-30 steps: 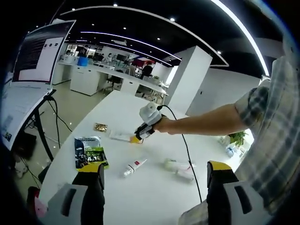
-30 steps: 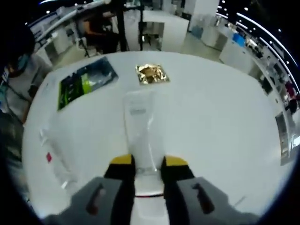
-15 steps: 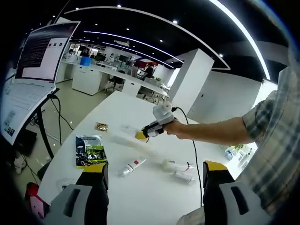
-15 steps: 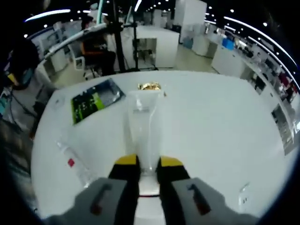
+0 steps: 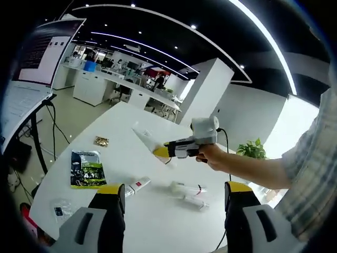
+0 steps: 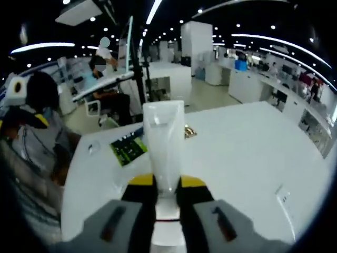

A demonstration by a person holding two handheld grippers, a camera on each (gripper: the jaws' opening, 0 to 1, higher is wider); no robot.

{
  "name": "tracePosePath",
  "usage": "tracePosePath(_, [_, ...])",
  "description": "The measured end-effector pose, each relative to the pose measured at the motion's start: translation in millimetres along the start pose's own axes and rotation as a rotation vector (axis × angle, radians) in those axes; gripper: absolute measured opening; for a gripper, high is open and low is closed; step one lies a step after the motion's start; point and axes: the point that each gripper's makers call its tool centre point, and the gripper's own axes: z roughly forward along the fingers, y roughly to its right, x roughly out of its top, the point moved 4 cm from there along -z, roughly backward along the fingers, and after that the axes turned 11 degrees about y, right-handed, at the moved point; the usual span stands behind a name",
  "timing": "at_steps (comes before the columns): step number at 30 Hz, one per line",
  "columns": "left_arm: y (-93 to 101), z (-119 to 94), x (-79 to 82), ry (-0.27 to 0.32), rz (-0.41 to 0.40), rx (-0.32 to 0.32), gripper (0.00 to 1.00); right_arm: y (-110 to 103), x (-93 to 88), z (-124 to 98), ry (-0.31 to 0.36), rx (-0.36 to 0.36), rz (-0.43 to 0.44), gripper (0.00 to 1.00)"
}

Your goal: Arrange the skincare products in the storage area until every visible bottle or jar stands upright without overlapping.

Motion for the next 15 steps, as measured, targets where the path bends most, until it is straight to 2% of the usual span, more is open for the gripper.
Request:
tracePosePath(8, [3.6, 4.6, -1.6, 0.020, -0.016, -0.028, 0.78, -31.0, 21.5, -35.2, 0.094, 0.013, 0.050, 0.13])
tracePosePath(15, [11.4, 17.4, -8.4, 0.006, -0.048, -0.079, 0.77, -61.0, 32.2, -62.7, 0.142, 0.023, 0.064, 0.13])
